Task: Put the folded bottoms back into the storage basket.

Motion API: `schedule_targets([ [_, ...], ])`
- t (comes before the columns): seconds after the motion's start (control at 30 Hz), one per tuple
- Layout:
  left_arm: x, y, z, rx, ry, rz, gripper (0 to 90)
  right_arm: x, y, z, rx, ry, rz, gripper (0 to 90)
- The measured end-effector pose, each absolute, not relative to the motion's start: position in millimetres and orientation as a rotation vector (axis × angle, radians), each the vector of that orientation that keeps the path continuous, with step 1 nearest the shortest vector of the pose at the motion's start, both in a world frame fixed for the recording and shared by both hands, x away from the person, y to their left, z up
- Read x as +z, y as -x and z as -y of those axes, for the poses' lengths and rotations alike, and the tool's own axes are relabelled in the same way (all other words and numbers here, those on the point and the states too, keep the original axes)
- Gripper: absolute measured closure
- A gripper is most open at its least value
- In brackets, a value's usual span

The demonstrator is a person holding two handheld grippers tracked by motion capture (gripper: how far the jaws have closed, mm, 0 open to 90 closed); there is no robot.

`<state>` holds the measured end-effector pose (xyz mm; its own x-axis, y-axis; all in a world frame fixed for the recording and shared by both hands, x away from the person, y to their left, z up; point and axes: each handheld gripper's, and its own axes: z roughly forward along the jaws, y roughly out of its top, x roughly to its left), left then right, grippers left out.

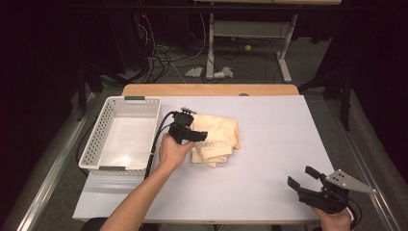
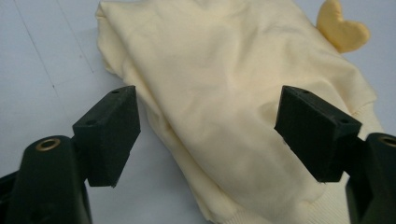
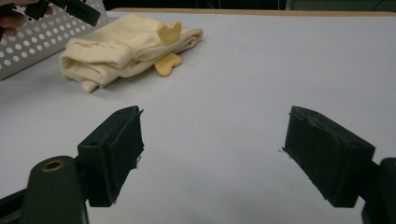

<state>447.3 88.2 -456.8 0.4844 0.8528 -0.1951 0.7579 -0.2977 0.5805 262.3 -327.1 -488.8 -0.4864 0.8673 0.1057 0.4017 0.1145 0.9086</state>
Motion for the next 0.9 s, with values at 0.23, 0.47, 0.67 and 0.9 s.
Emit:
schedule_targets([
  [0.23,-460.8,-458.9,-78.7,0.177,-2.135,-1.345,20.8,-488.8,-262.3,327.1,1.348,-1.228,-1.942,19.9],
  [0.47,-467.6,-470.6,-70.9,0.157,-2.162,-1.388,20.7,-488.8,-262.3,327.4,1.349,-1.228,-1.943,19.9],
  [0.67,-478.1,-479.5,-68.4,0.141,-2.17,-1.431,20.7,-488.8,-262.1,327.5,1.351,-1.226,-1.943,19.9],
  [0.9,-486.3,-484.0,-68.7,0.129,-2.174,-1.449,20.7,-488.8,-262.1,327.5,1.353,-1.224,-1.944,19.9],
])
